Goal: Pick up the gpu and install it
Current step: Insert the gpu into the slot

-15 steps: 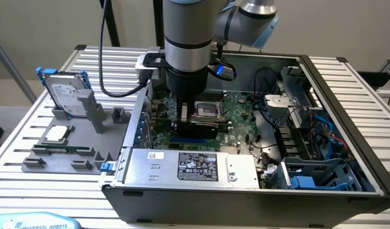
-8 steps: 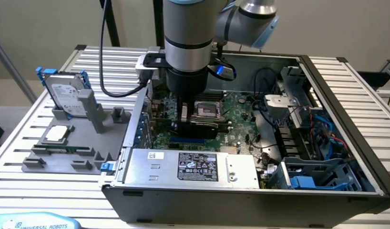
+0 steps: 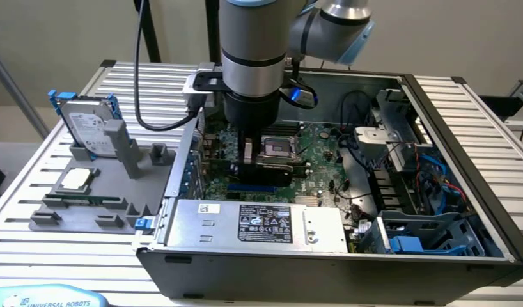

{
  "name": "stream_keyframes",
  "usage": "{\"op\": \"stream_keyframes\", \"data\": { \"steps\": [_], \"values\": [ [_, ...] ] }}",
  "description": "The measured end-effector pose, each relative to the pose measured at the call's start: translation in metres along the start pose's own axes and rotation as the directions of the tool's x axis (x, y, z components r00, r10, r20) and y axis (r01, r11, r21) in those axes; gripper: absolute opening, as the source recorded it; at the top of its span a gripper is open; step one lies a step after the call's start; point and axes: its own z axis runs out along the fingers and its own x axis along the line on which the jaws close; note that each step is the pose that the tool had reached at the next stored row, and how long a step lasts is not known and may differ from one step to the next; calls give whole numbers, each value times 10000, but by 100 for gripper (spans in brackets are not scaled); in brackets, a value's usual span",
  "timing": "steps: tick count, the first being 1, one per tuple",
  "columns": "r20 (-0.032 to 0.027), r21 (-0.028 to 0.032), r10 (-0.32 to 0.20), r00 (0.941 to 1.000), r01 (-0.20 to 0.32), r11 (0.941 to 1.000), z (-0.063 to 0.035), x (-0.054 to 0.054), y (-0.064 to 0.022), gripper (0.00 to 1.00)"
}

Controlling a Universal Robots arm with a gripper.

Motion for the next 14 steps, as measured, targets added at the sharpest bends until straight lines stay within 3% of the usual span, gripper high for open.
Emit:
{"op": "stream_keyframes", "data": {
  "steps": [14],
  "values": [
    [-12, 0, -1, 10000, 1, 10000, 56, -26, 2, 26]
  ]
}}
